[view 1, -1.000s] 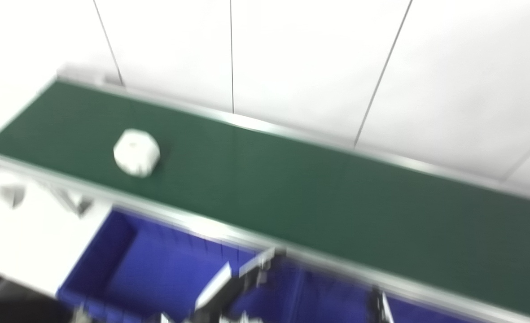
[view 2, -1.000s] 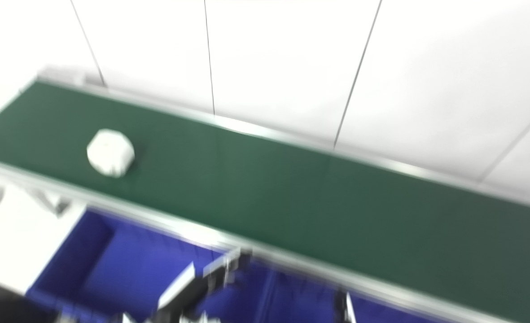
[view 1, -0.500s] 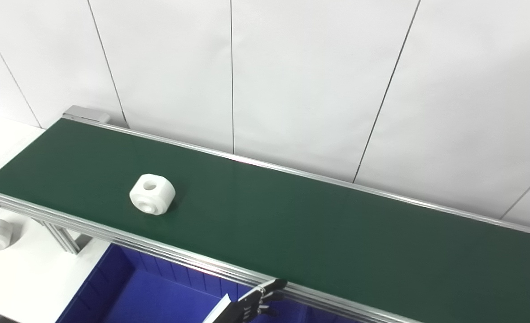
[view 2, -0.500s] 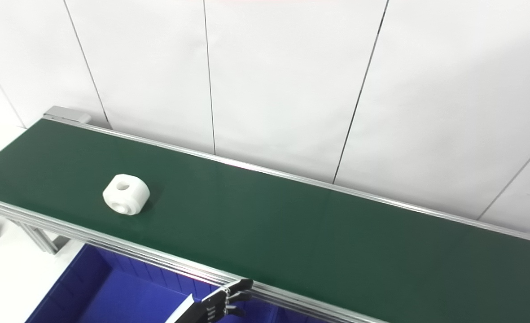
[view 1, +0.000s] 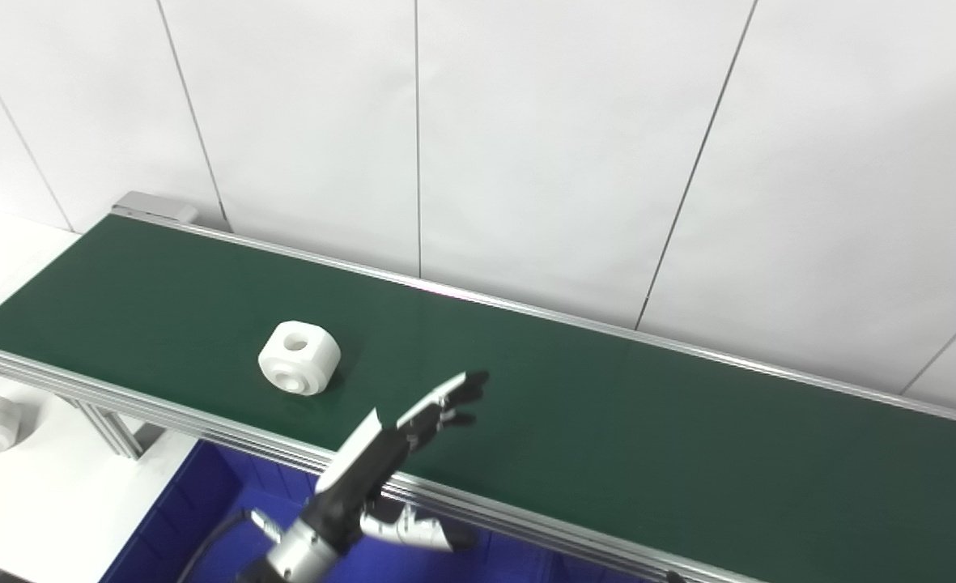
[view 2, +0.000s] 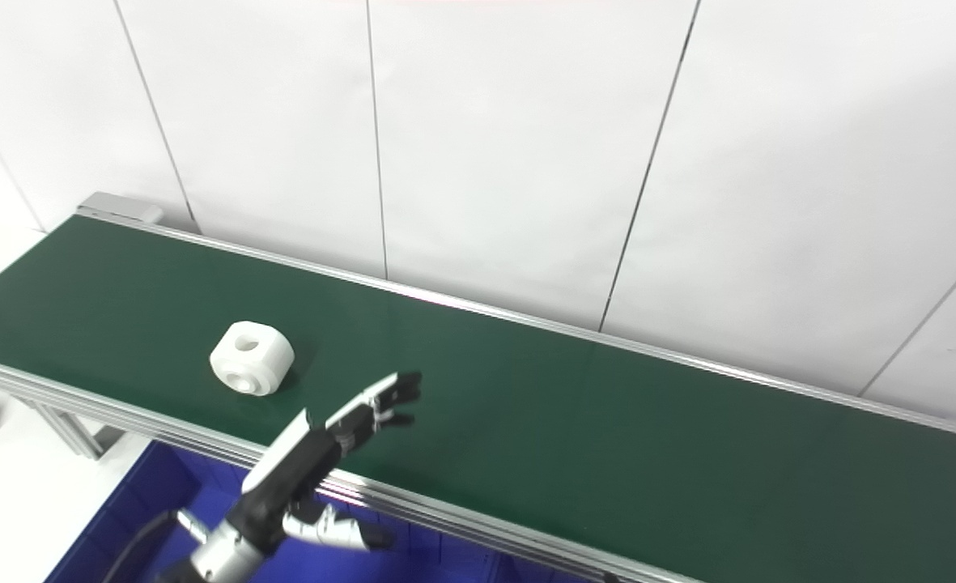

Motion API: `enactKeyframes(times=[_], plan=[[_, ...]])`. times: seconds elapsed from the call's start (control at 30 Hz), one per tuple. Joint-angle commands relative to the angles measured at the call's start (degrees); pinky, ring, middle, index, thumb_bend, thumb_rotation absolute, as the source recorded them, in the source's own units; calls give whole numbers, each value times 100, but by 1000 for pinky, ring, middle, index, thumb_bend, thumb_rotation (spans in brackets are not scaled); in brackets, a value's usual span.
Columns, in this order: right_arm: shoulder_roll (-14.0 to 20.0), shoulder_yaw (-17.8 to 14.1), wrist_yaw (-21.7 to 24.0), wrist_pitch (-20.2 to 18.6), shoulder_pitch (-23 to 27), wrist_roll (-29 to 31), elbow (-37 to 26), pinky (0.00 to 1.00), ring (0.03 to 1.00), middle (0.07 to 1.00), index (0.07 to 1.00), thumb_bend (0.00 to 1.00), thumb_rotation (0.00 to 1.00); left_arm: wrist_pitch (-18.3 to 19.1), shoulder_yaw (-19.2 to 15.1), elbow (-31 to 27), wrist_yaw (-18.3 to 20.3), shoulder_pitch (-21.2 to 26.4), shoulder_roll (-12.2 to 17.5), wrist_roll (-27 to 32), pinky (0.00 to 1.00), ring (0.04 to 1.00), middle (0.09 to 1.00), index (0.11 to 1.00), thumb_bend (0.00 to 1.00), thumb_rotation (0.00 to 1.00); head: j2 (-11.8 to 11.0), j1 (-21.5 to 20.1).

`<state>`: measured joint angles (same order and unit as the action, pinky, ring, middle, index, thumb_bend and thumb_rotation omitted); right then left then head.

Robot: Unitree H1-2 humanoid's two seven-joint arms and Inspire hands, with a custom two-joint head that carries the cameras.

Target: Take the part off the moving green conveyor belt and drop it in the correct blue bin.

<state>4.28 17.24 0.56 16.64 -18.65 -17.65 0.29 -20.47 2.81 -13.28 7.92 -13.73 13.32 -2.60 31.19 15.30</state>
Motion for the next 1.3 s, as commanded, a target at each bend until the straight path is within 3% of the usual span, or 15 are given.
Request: enactKeyframes(times=[0.0,0.1,0.2,0.33,0.4,0.47,0.7,0.93,1.13,1.27], plan=[[-88,24,-91,379,30,-25,-170,785,892,922,963,514,715,166,-138,-238,32,180,144,108,874,958,993,969,677,507,81,-74],[-99,26,-99,417,37,4,-182,791,888,916,958,528,684,599,-315,-386,5,333,235,-104,891,966,999,977,696,559,133,-105],[-119,18,-98,496,54,94,-170,814,887,910,952,583,672,808,-509,-196,90,709,520,-178,918,982,1000,984,711,558,277,-77],[-119,6,-86,564,98,120,-154,819,887,912,951,583,658,1054,-620,93,189,1100,816,-359,909,986,1000,984,729,529,336,-36],[-107,-2,-89,589,116,109,-142,816,887,913,953,583,667,1206,-618,216,246,1238,940,-419,914,993,1000,992,725,455,357,-17],[-99,-13,-85,611,132,130,-128,816,886,913,953,581,670,1148,-592,410,222,1356,1064,-613,925,1000,1000,996,716,387,368,6],[-75,-26,-84,643,177,99,-106,806,880,912,955,583,687,962,-525,1104,117,1700,1280,-1281,927,982,999,986,731,285,366,112],[-61,-29,-84,595,185,76,-135,798,882,912,957,592,705,1091,-456,1505,268,1869,1488,-1391,898,979,995,983,783,272,381,144],[-72,-26,-71,620,184,148,-126,801,879,911,959,585,701,1264,-297,1739,205,1996,1684,-1993,904,988,998,959,798,127,387,158],[-81,-27,-60,616,187,195,-117,810,881,912,959,586,694,1233,-176,1876,-54,2064,1742,-2571,948,980,979,937,803,33,395,154]])
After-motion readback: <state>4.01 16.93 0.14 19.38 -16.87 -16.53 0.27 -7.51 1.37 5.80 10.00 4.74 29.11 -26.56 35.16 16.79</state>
